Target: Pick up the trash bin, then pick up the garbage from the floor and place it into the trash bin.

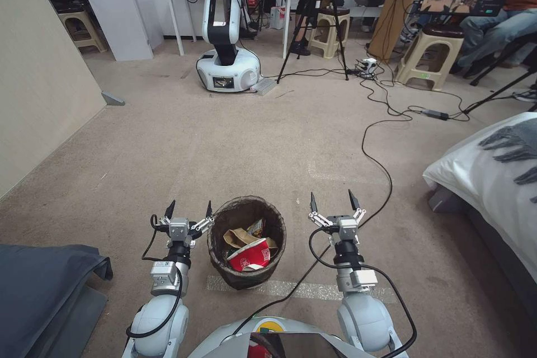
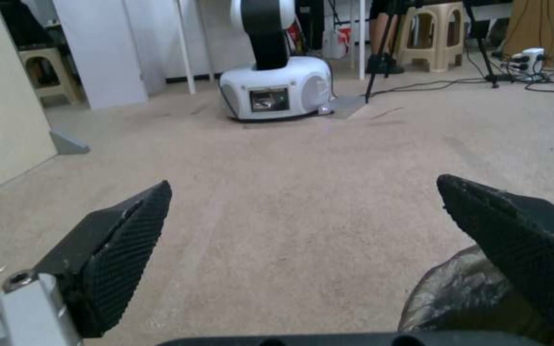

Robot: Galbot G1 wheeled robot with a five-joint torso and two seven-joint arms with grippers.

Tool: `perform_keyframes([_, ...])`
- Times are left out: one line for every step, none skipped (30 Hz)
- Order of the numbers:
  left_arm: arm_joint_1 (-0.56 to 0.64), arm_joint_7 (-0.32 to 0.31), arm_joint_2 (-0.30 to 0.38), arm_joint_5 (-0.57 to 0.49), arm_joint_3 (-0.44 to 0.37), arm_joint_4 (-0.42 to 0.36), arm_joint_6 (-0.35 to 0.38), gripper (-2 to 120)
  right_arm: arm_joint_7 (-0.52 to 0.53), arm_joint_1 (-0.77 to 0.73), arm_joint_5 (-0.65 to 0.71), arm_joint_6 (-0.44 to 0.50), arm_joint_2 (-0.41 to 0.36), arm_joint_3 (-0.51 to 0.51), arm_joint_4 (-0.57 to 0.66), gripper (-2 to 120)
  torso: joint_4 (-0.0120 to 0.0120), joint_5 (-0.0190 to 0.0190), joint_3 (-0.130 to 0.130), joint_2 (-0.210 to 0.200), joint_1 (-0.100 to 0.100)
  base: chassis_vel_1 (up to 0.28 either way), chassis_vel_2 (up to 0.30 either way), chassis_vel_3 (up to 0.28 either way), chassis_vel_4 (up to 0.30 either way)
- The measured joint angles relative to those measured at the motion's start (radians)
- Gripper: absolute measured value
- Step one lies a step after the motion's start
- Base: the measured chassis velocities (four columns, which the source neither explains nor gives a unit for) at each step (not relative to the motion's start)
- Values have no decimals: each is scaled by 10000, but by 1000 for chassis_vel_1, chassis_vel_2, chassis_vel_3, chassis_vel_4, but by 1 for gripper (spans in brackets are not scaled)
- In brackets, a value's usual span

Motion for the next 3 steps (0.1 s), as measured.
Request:
perform_keyframes([-1,-1,0,-1,-2,0,4,100,0,1,0,-1,0,-1,0,100,0,0,0,0,0,0,0,0,0])
perform_keyframes([-1,-1,0,-1,-2,0,4,100,0,1,0,-1,0,-1,0,100,0,0,0,0,0,0,0,0,0])
perform_keyframes([-2,-2,0,-4,-2,0,11,100,0,3,0,-2,-1,-2,0,100,0,0,0,0,0,0,0,0,0])
